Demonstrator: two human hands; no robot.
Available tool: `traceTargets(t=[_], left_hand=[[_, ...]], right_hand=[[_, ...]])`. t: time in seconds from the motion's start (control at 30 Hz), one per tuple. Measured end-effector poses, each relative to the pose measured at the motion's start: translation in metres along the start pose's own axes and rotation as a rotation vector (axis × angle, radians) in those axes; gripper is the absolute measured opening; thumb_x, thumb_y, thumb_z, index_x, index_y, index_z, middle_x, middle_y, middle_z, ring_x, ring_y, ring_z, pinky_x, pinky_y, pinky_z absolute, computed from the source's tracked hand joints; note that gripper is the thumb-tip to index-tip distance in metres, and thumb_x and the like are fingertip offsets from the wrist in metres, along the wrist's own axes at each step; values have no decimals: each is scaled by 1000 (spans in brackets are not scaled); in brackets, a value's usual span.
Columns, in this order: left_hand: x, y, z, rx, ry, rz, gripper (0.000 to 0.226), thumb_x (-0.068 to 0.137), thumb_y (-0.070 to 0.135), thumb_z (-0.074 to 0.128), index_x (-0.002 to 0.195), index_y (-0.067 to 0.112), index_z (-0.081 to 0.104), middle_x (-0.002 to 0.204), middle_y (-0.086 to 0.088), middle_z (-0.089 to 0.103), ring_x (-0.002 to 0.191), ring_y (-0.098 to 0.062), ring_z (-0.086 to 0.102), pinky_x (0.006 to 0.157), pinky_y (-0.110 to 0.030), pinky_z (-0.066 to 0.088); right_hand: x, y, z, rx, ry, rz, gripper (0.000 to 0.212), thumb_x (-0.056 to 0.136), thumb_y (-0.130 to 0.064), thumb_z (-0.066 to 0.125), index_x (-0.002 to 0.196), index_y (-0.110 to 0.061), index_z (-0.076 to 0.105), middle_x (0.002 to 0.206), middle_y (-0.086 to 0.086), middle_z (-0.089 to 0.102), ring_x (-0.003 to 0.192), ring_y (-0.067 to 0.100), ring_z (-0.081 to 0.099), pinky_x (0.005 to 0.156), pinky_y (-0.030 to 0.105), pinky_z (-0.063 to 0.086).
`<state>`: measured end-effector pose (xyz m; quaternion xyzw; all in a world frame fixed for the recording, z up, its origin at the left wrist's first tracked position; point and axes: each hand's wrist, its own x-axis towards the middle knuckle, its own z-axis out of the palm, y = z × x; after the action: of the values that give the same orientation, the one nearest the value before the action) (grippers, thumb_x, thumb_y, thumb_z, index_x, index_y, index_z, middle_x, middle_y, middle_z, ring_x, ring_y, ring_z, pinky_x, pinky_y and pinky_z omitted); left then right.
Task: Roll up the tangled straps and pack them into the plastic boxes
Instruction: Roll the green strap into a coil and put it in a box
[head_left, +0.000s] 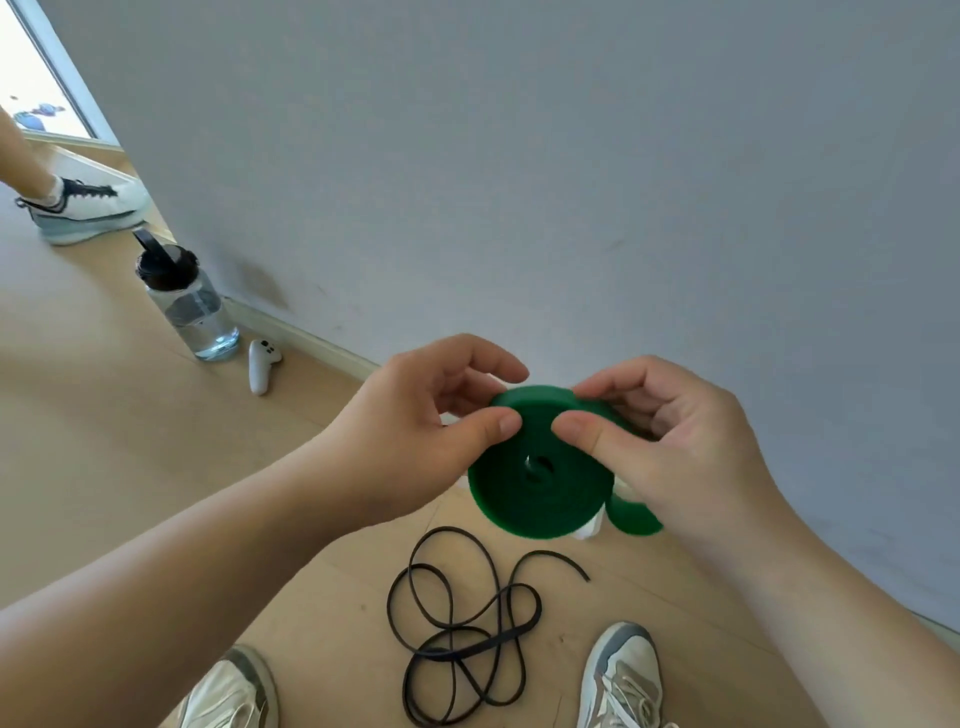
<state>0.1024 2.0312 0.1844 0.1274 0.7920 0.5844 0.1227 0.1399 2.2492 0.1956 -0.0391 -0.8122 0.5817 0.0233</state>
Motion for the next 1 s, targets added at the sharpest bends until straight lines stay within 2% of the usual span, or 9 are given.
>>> traceTargets(t=[0.1,0.2,0.3,0.37,0.47,0.57,0.77,0.9,1.0], left_hand=[[2,-1,-1,-204,110,-68,19,96,9,70,108,24,71,97,0,79,92,-20,76,80,-37,65],[0,-1,4,-378,173,-129,17,98,8,67,110,20,71,97,-6,79,89,-26,76,82,-48,65],[-2,-3,11,-461,147,-175,16,99,9,66,112,16,70,98,-9,79,93,-30,75,91,-54,61],[-3,-5,12,-419,61,-169,12,98,10,69,109,14,69,101,-10,78,99,-32,75,90,-52,62],[-1,-6,9,-234,-35,-119,21,89,18,81,93,9,63,107,0,79,99,-25,76,88,-48,63],[2,-4,5,-59,-91,-64,23,84,18,85,93,16,64,99,5,78,92,-15,75,81,-33,63],[2,-6,4,-53,-26,3,19,87,16,82,95,25,68,93,5,75,92,-13,70,77,-28,61],[1,-7,1,-74,-55,-44,22,85,18,84,100,28,70,98,7,74,93,-14,70,79,-25,61],[1,-8,-1,-7,-131,-68,41,79,21,89,111,36,67,104,9,74,97,-9,72,82,-24,61]], right_hand=[[3,0,1,42,15,22,26,84,-14,82,103,-33,79,98,-5,80,91,23,76,81,46,65],[5,0,5,97,44,13,24,87,-14,79,104,-31,79,98,-8,80,91,16,76,75,31,64],[7,-1,2,183,115,19,12,85,-13,80,95,-19,77,85,-3,80,78,9,76,66,17,56],[8,0,-2,167,128,21,7,83,-11,81,88,-15,77,78,-1,79,70,11,74,62,19,55],[3,2,-2,77,38,26,11,80,-9,85,85,-17,79,82,3,79,79,20,76,74,34,61],[-1,4,1,60,-37,52,18,76,-5,87,86,-17,81,84,6,80,83,26,78,82,48,63],[3,3,-3,115,-99,122,22,72,-24,85,94,-23,82,94,5,81,94,27,77,95,55,58],[4,7,-1,34,-78,87,18,85,-11,81,94,-27,83,93,0,81,92,21,77,93,48,61],[5,9,4,-14,-42,58,16,87,-14,80,93,-29,83,91,-5,81,89,23,77,88,49,62]])
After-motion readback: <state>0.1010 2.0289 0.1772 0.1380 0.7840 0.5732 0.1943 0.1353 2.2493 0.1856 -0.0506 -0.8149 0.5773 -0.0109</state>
